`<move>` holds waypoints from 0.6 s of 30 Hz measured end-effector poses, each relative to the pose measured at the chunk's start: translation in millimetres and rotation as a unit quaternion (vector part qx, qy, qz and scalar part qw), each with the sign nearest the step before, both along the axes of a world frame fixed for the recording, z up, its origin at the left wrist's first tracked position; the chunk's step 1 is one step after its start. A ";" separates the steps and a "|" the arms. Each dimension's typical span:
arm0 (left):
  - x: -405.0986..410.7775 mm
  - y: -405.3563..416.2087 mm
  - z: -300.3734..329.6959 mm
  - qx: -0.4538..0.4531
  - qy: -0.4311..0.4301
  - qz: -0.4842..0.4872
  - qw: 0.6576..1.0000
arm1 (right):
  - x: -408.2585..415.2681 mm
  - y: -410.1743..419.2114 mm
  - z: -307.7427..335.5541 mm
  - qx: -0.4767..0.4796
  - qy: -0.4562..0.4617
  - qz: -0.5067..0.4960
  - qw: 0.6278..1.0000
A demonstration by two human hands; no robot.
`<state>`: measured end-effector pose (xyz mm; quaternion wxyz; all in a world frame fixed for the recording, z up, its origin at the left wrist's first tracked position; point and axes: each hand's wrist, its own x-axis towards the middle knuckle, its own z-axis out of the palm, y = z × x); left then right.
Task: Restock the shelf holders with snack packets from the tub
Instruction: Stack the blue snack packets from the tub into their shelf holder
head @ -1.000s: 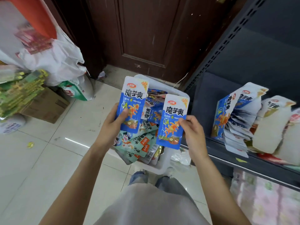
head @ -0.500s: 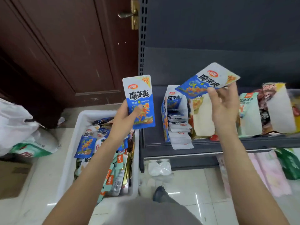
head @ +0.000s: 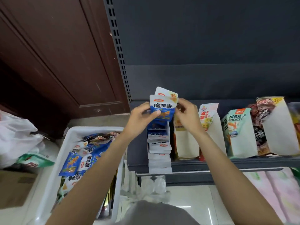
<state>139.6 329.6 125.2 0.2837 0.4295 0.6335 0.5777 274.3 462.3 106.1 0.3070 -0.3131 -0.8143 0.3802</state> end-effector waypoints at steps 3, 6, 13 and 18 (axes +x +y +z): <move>-5.0 0.9 -16.7 -0.065 0.108 0.047 0.991 | -1.3 2.5 6.1 -0.008 0.001 0.028 1.000; -15.2 -9.5 -21.0 -0.065 0.242 0.097 0.963 | -3.1 2.9 7.1 -0.018 -0.007 0.045 0.999; -13.4 -17.1 -21.1 -0.118 0.477 -0.011 0.871 | -5.1 -3.3 3.0 0.027 -0.015 0.053 0.998; -1.7 -25.1 -26.6 -0.097 0.405 0.060 0.907 | -5.8 -13.1 -5.6 0.105 -0.054 0.030 0.993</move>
